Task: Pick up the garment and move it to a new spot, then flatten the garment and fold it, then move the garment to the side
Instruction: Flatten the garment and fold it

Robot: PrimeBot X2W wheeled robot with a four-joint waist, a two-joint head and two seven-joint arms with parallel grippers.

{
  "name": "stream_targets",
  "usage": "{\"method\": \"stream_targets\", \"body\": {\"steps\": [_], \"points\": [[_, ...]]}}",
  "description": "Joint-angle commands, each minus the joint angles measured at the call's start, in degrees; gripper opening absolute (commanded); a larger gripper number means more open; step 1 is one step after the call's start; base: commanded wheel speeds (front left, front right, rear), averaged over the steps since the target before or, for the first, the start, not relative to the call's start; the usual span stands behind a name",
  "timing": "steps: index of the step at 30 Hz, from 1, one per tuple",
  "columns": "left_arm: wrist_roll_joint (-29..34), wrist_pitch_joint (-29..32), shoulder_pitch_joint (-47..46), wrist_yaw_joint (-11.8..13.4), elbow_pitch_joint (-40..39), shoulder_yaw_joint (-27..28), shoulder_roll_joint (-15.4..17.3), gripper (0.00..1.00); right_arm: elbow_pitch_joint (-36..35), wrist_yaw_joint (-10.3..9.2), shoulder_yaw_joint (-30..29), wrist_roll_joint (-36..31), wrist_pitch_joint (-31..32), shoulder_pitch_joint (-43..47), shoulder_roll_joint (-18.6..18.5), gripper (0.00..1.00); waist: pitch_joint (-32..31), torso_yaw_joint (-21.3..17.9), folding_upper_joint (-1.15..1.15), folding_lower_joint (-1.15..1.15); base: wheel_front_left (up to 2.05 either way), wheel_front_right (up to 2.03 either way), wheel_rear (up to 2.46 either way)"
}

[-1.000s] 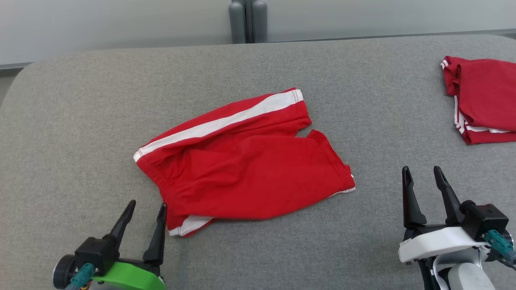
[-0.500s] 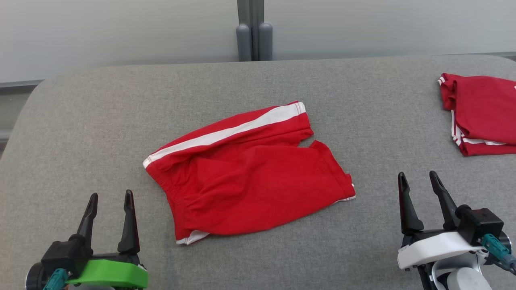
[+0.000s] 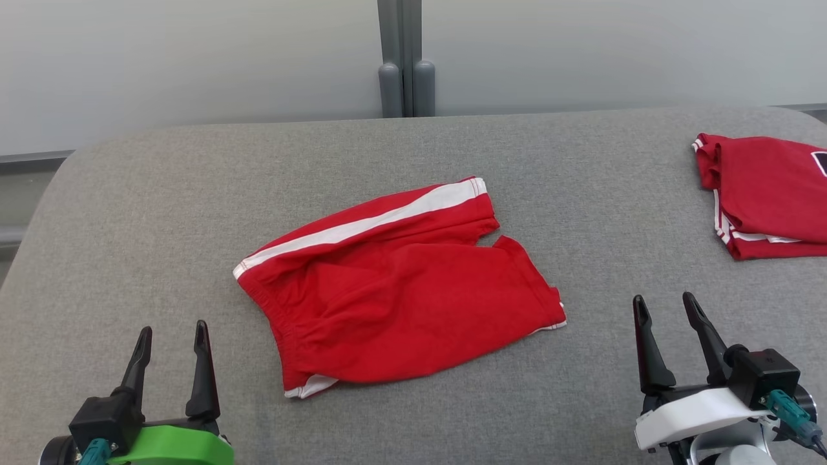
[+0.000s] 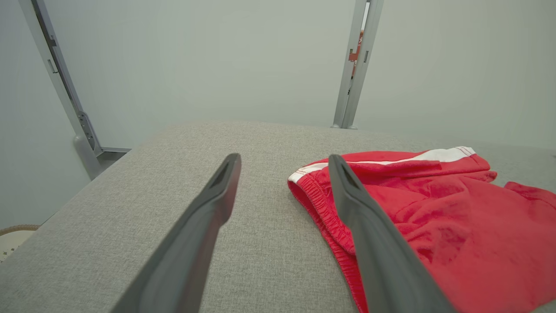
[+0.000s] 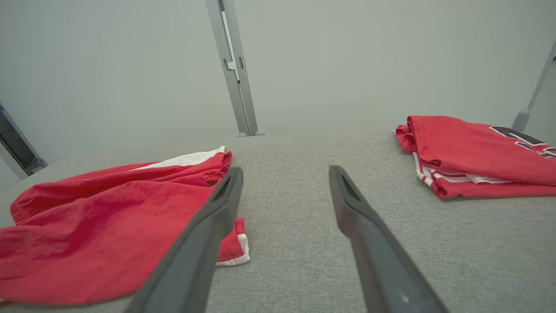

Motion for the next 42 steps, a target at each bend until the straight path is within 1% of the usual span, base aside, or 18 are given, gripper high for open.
{"method": "stream_targets", "body": {"steps": [1,10,16,22,26,32,35,42], "points": [[0.28,-0.13,0.66,-0.18,0.13,0.12,-0.12,1.00,0.09,-0.10,0.10,0.27,-0.17,0.35,-0.11,1.00,-0.03,0.14,0.00,0.00,0.00,0.00,0.00],[0.26,-0.13,0.87,-0.21,0.62,-0.75,-0.21,1.00,0.42,-0.10,0.34,0.44,-0.17,0.11,-0.11,1.00,0.09,0.24,0.00,0.00,0.00,0.00,0.00],[-0.19,-0.13,0.70,-0.22,1.35,-3.09,0.44,1.00,0.95,-0.10,0.46,0.48,-0.17,-0.24,-0.36,1.00,0.45,0.57,0.00,0.00,0.00,0.00,0.00],[-0.92,-0.13,1.23,-0.23,2.95,-8.14,2.01,1.00,2.84,-0.10,1.38,0.51,-0.17,-1.44,-0.95,1.00,1.27,1.02,0.00,0.00,0.00,0.00,0.00],[-1.56,-0.13,0.71,-0.23,5.23,-14.44,3.59,1.00,5.17,-0.10,2.21,0.62,-0.17,-3.10,-1.47,1.00,2.32,1.44,0.00,0.00,0.00,0.00,0.00],[-3.48,-0.13,-3.09,-0.16,10.92,-21.54,5.55,1.00,9.72,-0.10,4.77,0.52,-0.17,-6.52,-2.06,1.00,4.89,1.84,0.00,0.00,0.00,0.00,0.00],[-4.44,-0.13,-5.22,-0.15,13.27,-23.33,6.09,1.00,12.45,-0.10,6.15,0.63,-0.17,-8.46,-2.31,1.00,6.27,1.99,0.00,0.00,0.00,0.00,0.00],[-6.15,-0.13,-9.54,-0.15,18.39,-25.77,6.22,1.00,20.21,-0.10,8.96,1.44,-0.17,-13.43,-2.28,1.00,9.02,2.67,0.00,0.00,0.00,0.00,0.00]]}}
